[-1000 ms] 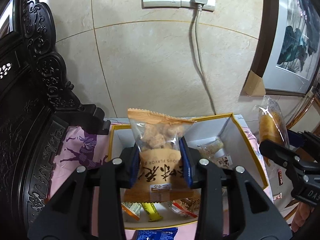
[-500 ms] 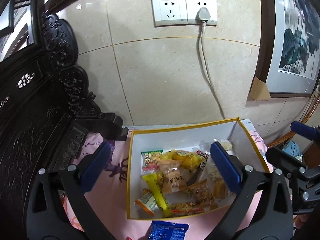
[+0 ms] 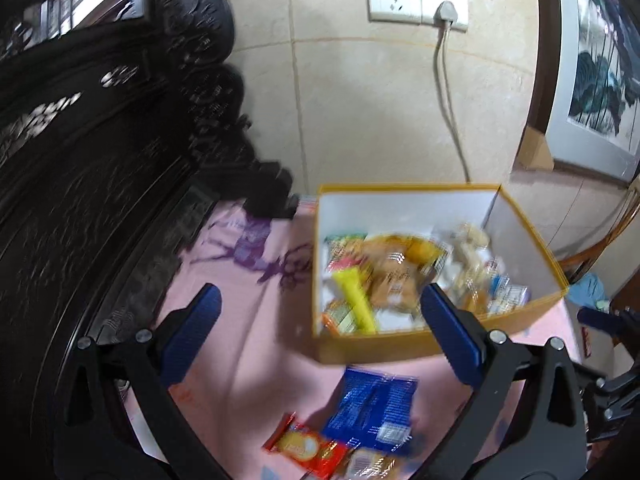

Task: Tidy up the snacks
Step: 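Move both open grippers back over the remaining snack pile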

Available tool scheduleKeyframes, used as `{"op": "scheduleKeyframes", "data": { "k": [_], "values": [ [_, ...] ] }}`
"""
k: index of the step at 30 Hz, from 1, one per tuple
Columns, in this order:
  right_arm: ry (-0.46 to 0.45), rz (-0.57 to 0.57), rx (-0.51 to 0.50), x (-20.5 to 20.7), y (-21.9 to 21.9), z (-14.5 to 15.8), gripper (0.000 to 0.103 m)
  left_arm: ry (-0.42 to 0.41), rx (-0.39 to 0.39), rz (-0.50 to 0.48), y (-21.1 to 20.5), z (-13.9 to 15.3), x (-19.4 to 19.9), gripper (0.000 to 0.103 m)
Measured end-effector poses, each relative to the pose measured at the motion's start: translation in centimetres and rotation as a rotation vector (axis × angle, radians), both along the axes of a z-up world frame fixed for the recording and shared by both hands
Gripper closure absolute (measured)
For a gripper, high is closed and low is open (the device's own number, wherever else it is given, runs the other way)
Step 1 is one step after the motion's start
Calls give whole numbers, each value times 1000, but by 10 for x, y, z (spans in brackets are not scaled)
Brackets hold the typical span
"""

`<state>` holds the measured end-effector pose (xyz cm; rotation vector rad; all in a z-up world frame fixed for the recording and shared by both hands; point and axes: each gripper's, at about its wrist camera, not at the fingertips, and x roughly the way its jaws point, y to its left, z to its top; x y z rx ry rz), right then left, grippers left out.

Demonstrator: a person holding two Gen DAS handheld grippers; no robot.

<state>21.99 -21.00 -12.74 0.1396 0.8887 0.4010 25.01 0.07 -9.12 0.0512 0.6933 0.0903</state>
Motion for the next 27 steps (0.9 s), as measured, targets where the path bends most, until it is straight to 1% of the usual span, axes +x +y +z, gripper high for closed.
{"op": "scheduleKeyframes", "data": {
  "k": [3, 7, 11, 15, 18, 22, 23, 25, 26, 27],
  "values": [
    [122, 3, 57, -14, 14, -30, 1, 12, -4, 23, 17, -12, -23, 2],
    [258, 29, 112, -29, 46, -63, 1, 32, -45, 58, 40, -26, -53, 2],
    [360, 45, 123, -32, 76, -88, 1, 58, -45, 104, 60, -36, -74, 2],
    [460, 10, 147, -25, 100, -112, 1, 72, -72, 167, 82, -40, -91, 2],
    [499, -50, 142, -14, 111, -125, 1, 78, -101, 197, 94, -40, -101, 2],
    [486, -83, 30, -7, 121, -136, 3, 70, -109, 201, 99, -40, -108, 2],
    [481, -76, 43, -7, 120, -140, 3, 71, -106, 199, 99, -41, -109, 2],
    [453, -60, 21, -8, 124, -138, 7, 81, -98, 195, 98, -45, -109, 2],
    [448, -49, 7, -9, 126, -137, 18, 88, -95, 194, 97, -48, -108, 2],
    [435, -33, -21, -10, 128, -134, 33, 93, -94, 191, 95, -49, -107, 2]
  ]
}}
